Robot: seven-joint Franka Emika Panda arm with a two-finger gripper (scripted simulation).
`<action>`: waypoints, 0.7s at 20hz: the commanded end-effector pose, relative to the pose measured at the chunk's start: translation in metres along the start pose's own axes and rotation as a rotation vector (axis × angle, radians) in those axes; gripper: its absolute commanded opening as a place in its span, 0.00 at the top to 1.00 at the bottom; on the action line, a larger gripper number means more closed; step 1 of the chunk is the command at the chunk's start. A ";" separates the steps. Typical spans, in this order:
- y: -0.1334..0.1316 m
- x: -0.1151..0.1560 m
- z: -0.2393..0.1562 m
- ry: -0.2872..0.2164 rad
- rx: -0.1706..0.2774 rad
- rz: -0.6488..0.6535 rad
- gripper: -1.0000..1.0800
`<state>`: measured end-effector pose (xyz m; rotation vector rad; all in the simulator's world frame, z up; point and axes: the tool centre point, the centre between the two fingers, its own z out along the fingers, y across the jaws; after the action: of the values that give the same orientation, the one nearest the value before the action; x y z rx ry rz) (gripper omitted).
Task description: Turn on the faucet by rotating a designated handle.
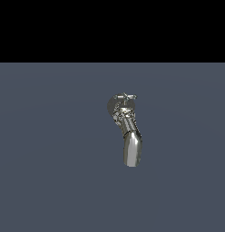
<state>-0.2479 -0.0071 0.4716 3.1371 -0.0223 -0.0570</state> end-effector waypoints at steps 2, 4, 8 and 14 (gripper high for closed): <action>0.015 0.007 0.037 -0.079 0.020 0.034 0.60; 0.015 0.019 0.074 -0.122 -0.015 0.028 0.45; 0.007 0.039 0.145 -0.192 -0.027 0.065 0.52; 0.042 0.105 0.190 -0.132 -0.108 0.113 0.74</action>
<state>-0.1575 -0.0446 0.3004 3.0284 -0.1896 -0.2470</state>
